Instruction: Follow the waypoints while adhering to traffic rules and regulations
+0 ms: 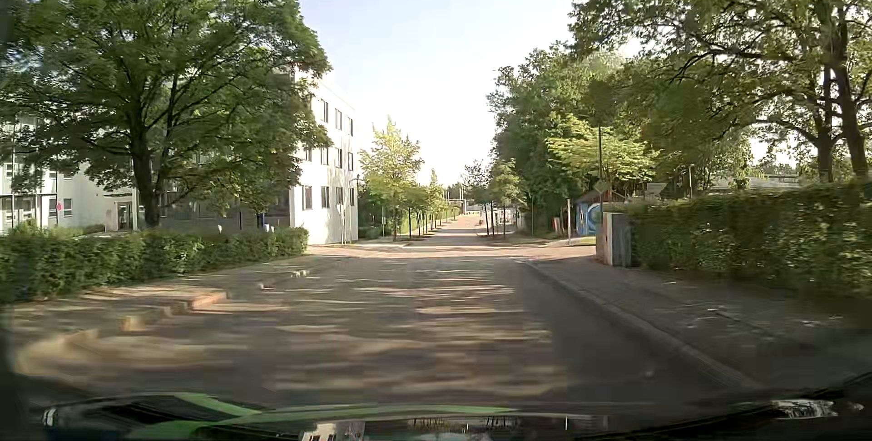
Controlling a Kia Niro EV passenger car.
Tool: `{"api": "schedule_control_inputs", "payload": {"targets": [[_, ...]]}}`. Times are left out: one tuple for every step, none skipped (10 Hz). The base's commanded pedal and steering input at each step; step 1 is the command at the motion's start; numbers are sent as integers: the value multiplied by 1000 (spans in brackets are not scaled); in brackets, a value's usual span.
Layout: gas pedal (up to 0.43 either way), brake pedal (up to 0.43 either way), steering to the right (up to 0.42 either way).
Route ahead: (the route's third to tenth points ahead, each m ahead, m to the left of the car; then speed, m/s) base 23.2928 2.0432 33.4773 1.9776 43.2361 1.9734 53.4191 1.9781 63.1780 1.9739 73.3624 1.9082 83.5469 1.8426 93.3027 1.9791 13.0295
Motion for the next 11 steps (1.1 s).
{"api": "schedule_control_inputs", "payload": {"targets": [[79,0,1],[87,0,1],[87,0,1],[87,0,0],[98,0,0],[98,0,0],[98,0,0],[110,0,0],[110,0,0],[110,0,0],[110,0,0]]}}
